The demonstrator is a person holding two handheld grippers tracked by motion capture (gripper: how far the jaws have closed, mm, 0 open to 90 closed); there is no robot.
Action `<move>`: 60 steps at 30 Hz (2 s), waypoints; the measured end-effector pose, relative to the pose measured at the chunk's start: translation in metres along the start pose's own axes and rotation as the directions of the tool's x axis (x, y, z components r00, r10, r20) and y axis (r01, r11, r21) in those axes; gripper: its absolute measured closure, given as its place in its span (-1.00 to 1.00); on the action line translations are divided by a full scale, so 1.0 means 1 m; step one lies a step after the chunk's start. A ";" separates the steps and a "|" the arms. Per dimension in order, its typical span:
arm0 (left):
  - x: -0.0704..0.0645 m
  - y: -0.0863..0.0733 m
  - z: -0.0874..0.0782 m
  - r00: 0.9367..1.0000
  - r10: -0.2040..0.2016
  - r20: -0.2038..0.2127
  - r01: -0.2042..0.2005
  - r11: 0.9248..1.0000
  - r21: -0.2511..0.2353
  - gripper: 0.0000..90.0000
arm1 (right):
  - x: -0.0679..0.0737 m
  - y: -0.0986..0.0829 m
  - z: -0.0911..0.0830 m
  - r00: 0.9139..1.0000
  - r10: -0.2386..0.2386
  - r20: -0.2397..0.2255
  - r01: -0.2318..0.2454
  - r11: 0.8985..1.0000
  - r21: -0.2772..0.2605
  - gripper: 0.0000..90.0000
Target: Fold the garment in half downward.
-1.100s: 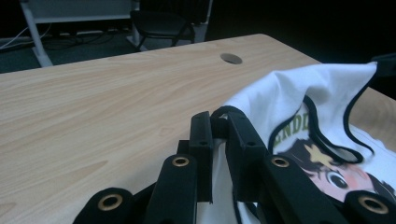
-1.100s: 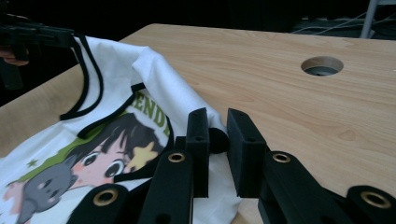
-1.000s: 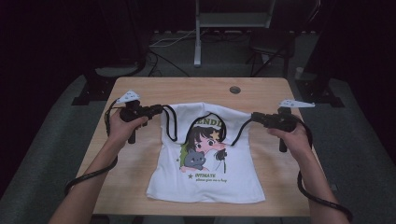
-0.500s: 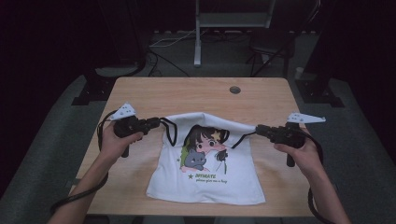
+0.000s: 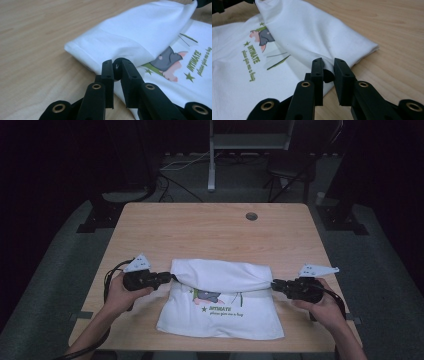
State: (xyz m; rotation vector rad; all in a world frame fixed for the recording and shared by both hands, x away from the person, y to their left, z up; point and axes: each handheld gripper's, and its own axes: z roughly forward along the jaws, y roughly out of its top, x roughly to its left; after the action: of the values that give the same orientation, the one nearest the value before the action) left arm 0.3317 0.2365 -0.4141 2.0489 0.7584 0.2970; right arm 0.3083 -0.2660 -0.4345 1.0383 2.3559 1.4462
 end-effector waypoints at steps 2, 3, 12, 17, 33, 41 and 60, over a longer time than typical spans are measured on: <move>-0.001 -0.001 0.000 1.000 -0.006 -0.002 0.006 1.000 0.000 0.80 | 0.002 -0.001 0.001 1.000 -0.005 0.005 0.005 1.000 0.004 0.75; 0.000 -0.001 -0.001 1.000 -0.008 -0.006 0.008 1.000 -0.002 0.80 | 0.003 -0.001 0.000 1.000 -0.007 0.008 0.007 1.000 0.004 0.75; -0.006 0.013 -0.020 1.000 0.003 -0.024 -0.005 0.996 -0.087 0.80 | 0.016 0.011 -0.014 0.999 -0.040 0.032 0.043 0.996 -0.082 0.75; -0.008 0.014 -0.031 1.000 0.002 -0.025 -0.005 0.993 -0.118 0.82 | 0.023 0.014 -0.023 0.999 -0.047 0.014 0.049 0.991 -0.129 0.75; -0.025 -0.015 -0.023 1.000 0.026 -0.016 -0.027 0.998 -0.054 0.88 | 0.030 -0.004 -0.025 1.000 -0.016 -0.017 0.014 0.993 -0.120 0.74; -0.033 -0.015 -0.020 0.999 0.045 -0.006 -0.045 0.998 -0.049 0.91 | 0.032 -0.008 -0.025 1.000 -0.010 -0.027 0.006 0.991 -0.130 0.74; -0.049 -0.018 -0.043 0.997 0.080 0.004 -0.079 0.993 -0.084 0.91 | 0.050 0.001 -0.042 0.997 -0.044 -0.067 0.031 0.982 -0.188 0.74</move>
State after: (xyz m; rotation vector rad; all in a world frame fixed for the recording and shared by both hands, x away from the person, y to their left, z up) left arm 0.2656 0.2423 -0.4007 2.0022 0.6503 0.3602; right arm 0.2515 -0.2629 -0.4030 0.9040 2.2194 1.6781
